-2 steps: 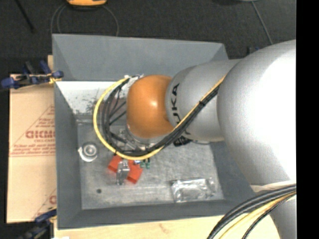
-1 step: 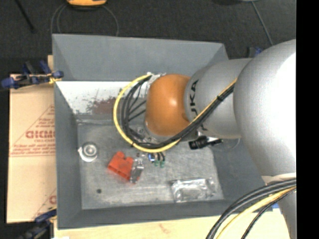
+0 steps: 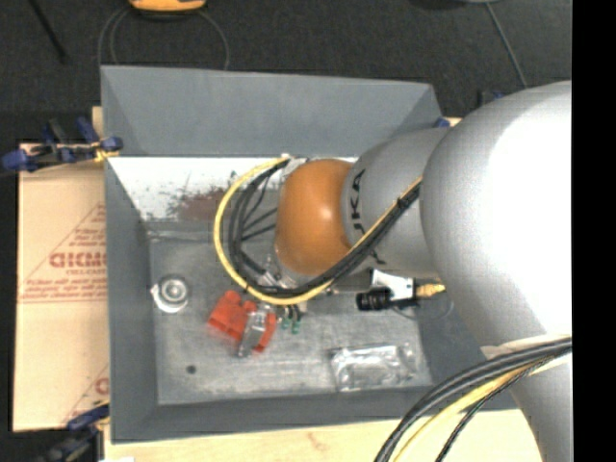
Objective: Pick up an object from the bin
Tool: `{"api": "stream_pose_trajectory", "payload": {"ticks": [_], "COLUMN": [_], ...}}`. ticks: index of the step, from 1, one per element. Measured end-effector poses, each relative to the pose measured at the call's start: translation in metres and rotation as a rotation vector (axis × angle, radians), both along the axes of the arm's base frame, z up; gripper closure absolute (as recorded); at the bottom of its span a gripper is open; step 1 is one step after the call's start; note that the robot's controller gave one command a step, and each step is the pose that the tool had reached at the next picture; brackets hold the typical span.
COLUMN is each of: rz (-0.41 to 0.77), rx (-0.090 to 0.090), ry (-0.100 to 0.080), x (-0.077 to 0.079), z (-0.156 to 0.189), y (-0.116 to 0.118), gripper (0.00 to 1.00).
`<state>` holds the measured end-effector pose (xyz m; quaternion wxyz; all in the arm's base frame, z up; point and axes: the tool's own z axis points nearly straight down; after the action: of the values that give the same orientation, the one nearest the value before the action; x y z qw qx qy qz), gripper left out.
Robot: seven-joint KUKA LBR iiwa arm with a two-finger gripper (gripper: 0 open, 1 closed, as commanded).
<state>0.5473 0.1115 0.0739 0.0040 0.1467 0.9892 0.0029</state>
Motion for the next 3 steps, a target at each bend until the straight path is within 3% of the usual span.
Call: {"api": "stream_pose_trajectory", "payload": {"ticks": [1,2,3], "rz": [-0.234,-0.238,-0.237], "rx": [0.003,0.002,-0.002], "ry": [-0.006,-0.01,0.005], "x": [-0.016,-0.014,-0.013], "z": [0.001,0.002,0.029], "y": [0.006,0.004,0.004], "gripper": [0.0,1.0,1.0]}}
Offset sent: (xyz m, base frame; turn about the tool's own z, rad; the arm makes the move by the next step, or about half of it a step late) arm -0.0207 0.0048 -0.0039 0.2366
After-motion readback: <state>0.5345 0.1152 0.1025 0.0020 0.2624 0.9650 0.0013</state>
